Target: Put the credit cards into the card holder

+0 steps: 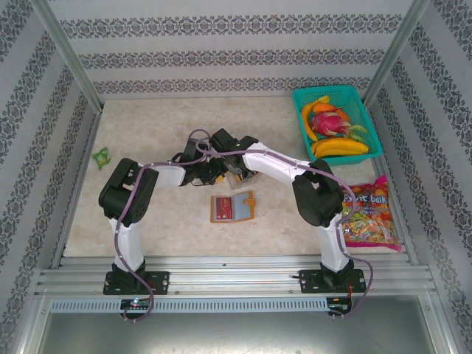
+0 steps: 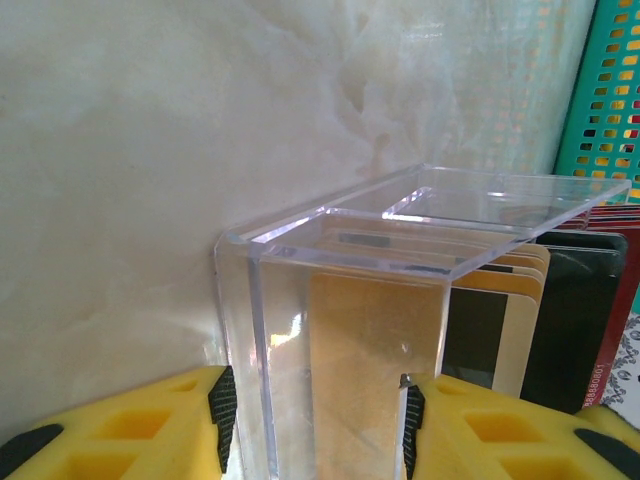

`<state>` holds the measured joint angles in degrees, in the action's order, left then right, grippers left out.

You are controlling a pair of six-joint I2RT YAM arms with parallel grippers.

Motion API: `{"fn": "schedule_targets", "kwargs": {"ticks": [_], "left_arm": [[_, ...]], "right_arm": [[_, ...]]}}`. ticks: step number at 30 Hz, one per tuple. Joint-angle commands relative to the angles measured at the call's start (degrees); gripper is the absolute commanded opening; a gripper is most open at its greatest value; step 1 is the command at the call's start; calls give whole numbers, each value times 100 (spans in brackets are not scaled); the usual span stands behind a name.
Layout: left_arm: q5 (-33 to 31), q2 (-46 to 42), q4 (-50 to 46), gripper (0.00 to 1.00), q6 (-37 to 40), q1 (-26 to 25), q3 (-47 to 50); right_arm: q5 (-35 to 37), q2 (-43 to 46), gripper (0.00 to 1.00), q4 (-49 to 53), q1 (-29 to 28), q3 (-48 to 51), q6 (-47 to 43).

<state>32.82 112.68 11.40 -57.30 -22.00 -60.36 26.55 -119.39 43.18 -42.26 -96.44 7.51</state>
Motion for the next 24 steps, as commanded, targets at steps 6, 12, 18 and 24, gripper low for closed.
{"fn": "schedule_targets", "kwargs": {"ticks": [6,12,18,24], "left_arm": [[-109,134,-384,48,70,38,-5],[-118,105,-370,48,61,37,28],[-143,96,-401,47,74,38,48],[-149,90,-419,47,88,36,57]], "right_arm": [[115,-166,41,17,-36,-49,104],[287,-378,41,15,-28,49,113],[552,-170,38,-1,-25,165,167],[815,21,35,-13,2,178,58]]}}
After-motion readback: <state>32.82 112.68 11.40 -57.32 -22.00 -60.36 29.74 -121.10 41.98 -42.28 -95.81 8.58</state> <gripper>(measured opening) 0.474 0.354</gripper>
